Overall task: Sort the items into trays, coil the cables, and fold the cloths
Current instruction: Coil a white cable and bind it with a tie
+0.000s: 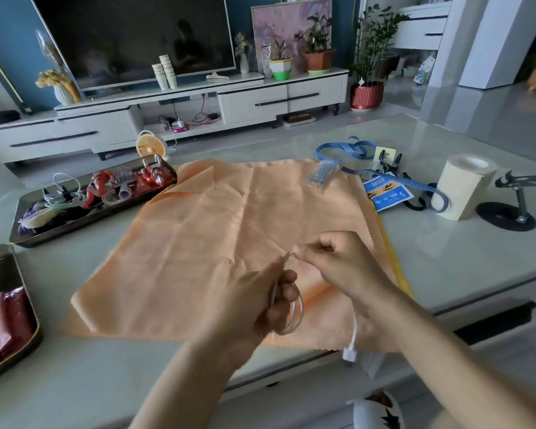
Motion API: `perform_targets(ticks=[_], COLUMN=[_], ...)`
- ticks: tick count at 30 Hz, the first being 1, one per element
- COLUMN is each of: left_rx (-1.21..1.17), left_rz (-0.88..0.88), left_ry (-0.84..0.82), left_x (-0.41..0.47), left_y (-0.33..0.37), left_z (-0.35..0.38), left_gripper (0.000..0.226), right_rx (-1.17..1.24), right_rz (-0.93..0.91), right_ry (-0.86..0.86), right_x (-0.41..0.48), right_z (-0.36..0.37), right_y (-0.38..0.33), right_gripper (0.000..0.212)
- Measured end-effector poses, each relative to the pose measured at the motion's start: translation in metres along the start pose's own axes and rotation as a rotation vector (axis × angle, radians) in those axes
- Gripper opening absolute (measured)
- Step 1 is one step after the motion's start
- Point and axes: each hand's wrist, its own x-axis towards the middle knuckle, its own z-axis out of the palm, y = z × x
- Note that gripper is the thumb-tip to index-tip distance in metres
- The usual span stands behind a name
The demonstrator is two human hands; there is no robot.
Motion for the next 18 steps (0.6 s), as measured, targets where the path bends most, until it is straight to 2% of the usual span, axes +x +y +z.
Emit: perform_targets(ticks=[3,6,9,11,13,15,18], left_rx=[0.103,0.009,-0.066,-0.111,-0.104,-0.138,-0.367], left_rz=[0.112,0.136,0.160,0.157,0.166,0.151,0.086], left_ry=[0.130,0.227,0.232,0.228,0.235,0.234,0.180], left_x=[0.004,0.010,0.012,0.015,0.017,0.018,0.018], left_y=[-0.009,-0.006,-0.005,-0.005,-0.008,-0.009,-0.001], left_z=[0.010,0.008,0.010,0.008,0.006,0.007,0.007], left_gripper=[0.032,0.034,0.036,0.038,0.041,0.040,0.040], right_rx=[-0.027,-0.026,-0.005,-0.023,-0.137,-0.376,-0.714], right_rz=[-0.109,-0.193,-0.245,-0.325,-0.426,-0.551,-0.661], right_ry=[0.084,0.118,0.208,0.206,0.150,0.085,0.021], right_x=[-0.011,-0.018,-0.020,-0.023,-0.030,-0.039,-0.046], right_z=[0.012,0.019,0.023,0.026,0.031,0.038,0.049], right_y=[-0.005,-0.004,-0.005,-0.004,-0.001,-0.001,0.003], right_gripper=[0.025,0.027,0.029,0.024,0.021,0.025,0.040])
